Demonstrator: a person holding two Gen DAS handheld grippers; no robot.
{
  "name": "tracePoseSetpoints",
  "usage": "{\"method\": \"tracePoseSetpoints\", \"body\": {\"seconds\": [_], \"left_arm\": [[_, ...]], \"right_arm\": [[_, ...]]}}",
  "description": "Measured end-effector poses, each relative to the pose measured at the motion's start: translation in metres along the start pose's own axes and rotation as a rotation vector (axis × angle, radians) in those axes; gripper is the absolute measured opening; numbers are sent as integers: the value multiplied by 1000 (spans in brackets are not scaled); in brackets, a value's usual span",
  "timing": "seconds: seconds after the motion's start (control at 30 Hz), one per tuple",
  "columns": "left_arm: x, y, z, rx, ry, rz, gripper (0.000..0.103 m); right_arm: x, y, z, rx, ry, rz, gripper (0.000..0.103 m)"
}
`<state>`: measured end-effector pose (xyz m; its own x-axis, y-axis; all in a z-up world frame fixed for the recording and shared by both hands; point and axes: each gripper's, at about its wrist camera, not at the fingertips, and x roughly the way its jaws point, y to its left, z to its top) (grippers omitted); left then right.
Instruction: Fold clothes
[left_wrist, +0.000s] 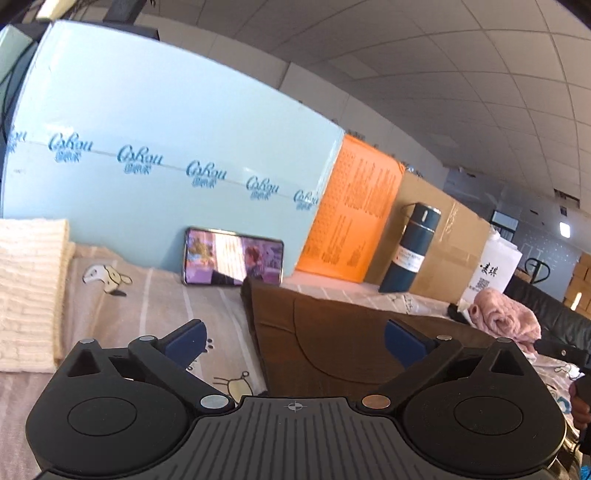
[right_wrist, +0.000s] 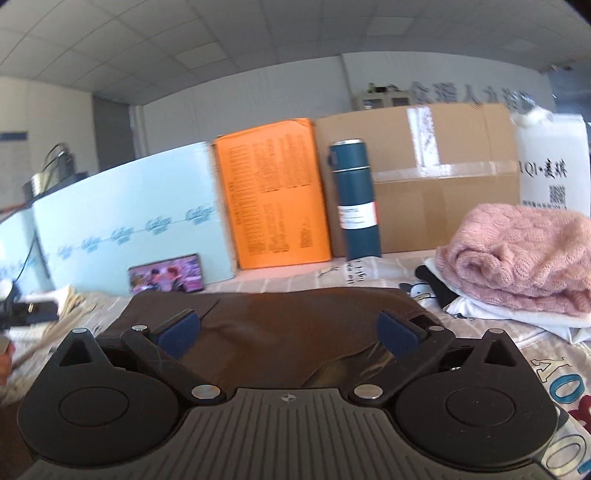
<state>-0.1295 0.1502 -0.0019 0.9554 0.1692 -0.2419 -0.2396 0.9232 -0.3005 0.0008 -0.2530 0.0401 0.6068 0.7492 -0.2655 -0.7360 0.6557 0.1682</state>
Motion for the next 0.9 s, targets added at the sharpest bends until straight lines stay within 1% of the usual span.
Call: {"method": "tracePoseSetpoints", "body": {"seconds": [0.13, 0.23, 0.3, 0.4, 0.43, 0.5, 0.57, 0.6, 0.67, 0.73, 0.83, 0.9], "left_arm": [[-20, -15, -3, 73, -40, 15, 103], [-35, -26, -7, 117, -48, -10, 103], [-44, -32, -9, 141, -30, -51, 103], [-57, -41, -12, 176, 16, -69, 103], [-62, -45, -14, 212, 17, -65, 103], [-77, -55, -20, 319, -13, -53, 103], [-95, -66, -31, 466, -59, -37, 103], [-102, -70, -36, 530, -53, -42, 103], [-112, -77, -44, 641, -7, -70, 103], [-120, -81, -50, 708, 74, -129, 103], [-128, -84, -56, 735, 208, -261, 103], [-133, -86, -61, 740, 258, -332, 103]], "right_arm": [[-22, 18, -12, -79, 7, 16, 103], [-39, 28, -19, -130, 0, 20, 103], [-50, 35, -24, -166, -9, 24, 103], [-64, 43, -32, -210, -10, 28, 103], [-69, 45, -34, -222, -8, 30, 103], [-76, 49, -40, -245, 0, 38, 103], [-81, 54, -47, -277, 22, 50, 103], [-83, 57, -50, -293, 38, 58, 103], [-86, 61, -56, -319, 73, 83, 103], [-87, 65, -63, -341, 111, 118, 103], [-89, 73, -72, -370, 147, 166, 103], [-90, 76, -75, -375, 159, 206, 103]]}}
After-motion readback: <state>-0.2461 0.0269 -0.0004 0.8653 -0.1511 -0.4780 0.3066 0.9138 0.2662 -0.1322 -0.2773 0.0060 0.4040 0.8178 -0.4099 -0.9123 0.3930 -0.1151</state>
